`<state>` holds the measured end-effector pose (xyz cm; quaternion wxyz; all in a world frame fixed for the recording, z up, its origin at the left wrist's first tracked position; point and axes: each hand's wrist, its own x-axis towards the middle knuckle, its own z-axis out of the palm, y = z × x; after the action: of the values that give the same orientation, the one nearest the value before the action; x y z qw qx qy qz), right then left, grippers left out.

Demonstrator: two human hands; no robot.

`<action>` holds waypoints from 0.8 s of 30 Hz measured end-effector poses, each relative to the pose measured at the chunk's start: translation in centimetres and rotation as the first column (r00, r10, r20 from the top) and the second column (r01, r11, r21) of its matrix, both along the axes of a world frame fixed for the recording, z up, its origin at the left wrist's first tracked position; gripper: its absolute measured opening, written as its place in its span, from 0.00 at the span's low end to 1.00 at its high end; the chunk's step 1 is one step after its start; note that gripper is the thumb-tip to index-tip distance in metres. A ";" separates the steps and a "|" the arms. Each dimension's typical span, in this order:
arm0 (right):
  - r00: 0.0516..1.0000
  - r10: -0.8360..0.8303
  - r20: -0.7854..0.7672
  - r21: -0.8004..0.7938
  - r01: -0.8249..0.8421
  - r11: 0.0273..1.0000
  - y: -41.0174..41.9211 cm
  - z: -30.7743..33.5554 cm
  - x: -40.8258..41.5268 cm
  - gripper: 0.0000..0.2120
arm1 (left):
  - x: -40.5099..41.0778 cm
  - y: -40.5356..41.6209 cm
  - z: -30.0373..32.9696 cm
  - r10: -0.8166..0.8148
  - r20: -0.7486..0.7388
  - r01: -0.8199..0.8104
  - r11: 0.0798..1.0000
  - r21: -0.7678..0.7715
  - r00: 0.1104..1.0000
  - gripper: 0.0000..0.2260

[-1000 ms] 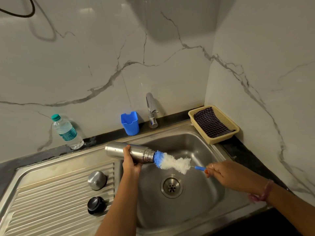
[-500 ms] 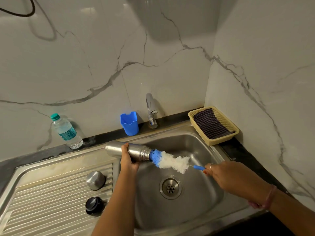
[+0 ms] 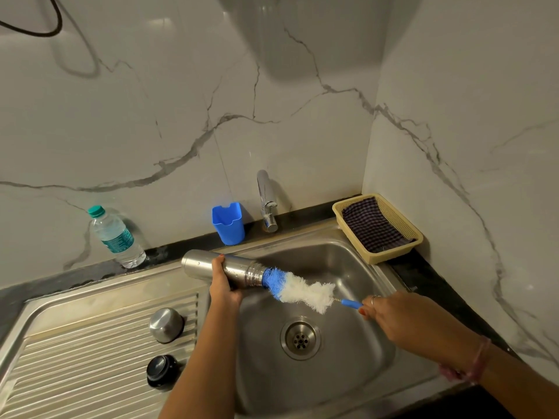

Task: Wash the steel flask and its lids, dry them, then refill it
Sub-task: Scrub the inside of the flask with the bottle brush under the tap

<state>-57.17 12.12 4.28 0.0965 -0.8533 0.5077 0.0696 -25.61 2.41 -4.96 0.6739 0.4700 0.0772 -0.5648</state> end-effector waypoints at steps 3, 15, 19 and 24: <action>1.000 -0.003 -0.003 0.004 0.003 1.000 -0.1 0.1 -0.1 0.18 | -0.1 -0.1 0.2 0.008 -0.004 -0.008 1.000 0.001 1.000 0.27; 0.999 -0.030 0.045 0.039 0.028 0.999 -0.3 -0.2 -0.3 0.17 | 0.1 -0.4 -0.3 0.060 -0.016 -0.060 0.998 -0.002 0.998 0.29; 0.999 -0.050 0.006 0.052 0.050 0.997 -0.2 0.4 -1.1 0.15 | 0.8 -0.3 -0.5 0.076 -0.018 -0.076 0.997 -0.002 0.997 0.24; 0.987 -0.158 0.025 0.051 0.156 0.986 -0.8 1.5 -3.8 0.11 | 3.3 -0.4 -0.6 0.119 0.023 -0.118 0.993 -0.020 0.993 0.25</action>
<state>-60.98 11.33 5.75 0.1297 -0.8089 0.5701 0.0619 -22.34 1.97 -5.53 0.7114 0.4651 0.0919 -0.5188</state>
